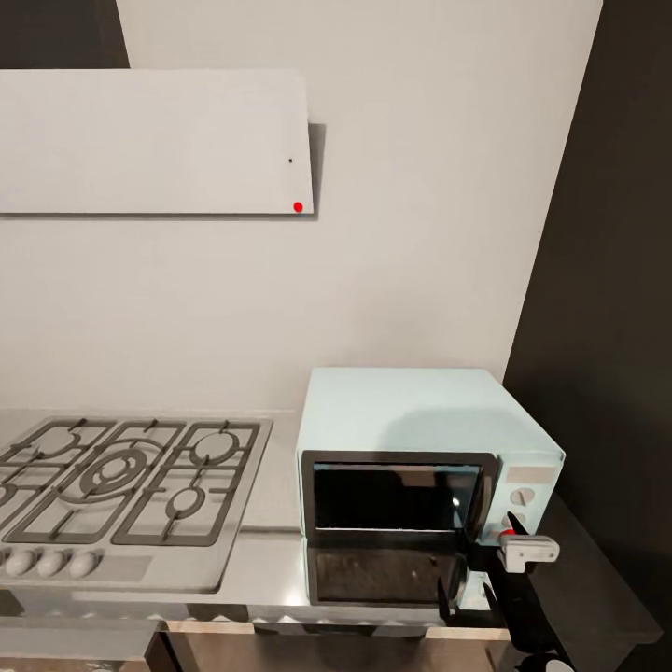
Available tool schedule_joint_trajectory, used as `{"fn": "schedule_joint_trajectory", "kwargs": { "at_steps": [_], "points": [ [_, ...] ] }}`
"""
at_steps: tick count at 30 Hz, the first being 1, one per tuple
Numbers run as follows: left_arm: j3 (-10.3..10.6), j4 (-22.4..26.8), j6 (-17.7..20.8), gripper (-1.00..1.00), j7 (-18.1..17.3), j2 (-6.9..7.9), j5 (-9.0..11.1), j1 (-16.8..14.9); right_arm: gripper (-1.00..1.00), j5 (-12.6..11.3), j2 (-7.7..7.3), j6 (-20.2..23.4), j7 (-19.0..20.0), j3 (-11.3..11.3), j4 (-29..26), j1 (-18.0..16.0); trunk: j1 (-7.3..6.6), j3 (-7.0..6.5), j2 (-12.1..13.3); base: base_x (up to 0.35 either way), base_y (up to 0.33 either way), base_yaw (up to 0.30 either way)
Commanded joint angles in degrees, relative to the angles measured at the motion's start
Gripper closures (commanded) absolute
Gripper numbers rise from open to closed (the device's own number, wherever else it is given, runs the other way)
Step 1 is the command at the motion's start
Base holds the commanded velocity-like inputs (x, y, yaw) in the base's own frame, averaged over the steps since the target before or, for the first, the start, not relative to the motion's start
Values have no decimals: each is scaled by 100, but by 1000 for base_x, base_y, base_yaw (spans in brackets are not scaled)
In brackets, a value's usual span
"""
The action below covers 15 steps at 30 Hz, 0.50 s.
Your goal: In the kitchen, take the popcorn bag from the countertop, put it into the microwave, and heat it until the popcorn is cooked so the cooked popcorn ends up inside the bag.
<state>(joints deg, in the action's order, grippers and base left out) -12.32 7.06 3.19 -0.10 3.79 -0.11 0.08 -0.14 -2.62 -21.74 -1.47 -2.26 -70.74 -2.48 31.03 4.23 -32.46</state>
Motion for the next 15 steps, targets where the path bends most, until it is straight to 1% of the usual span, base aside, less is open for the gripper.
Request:
{"fn": "schedule_joint_trajectory", "kwargs": {
  "at_steps": [1,7,8,15],
  "points": [
    [-25,15,33,-100,-4,-2,0,0,-100,-3,-1,-18,-11,1,-19,-16,2,8,-9,0,0,0],
    [-25,15,33,-100,-3,-1,1,0,-100,-5,-1,-31,-11,-2,-19,-16,2,8,-9,0,0,0],
    [-25,15,33,-100,-2,-3,0,0,100,-4,-1,-30,-11,-2,-19,-16,2,8,-9,0,0,0],
    [-25,15,33,-100,-4,-1,-1,0,100,-11,-1,-24,-11,-2,-19,-16,2,8,-9,0,0,0]
  ]
}}
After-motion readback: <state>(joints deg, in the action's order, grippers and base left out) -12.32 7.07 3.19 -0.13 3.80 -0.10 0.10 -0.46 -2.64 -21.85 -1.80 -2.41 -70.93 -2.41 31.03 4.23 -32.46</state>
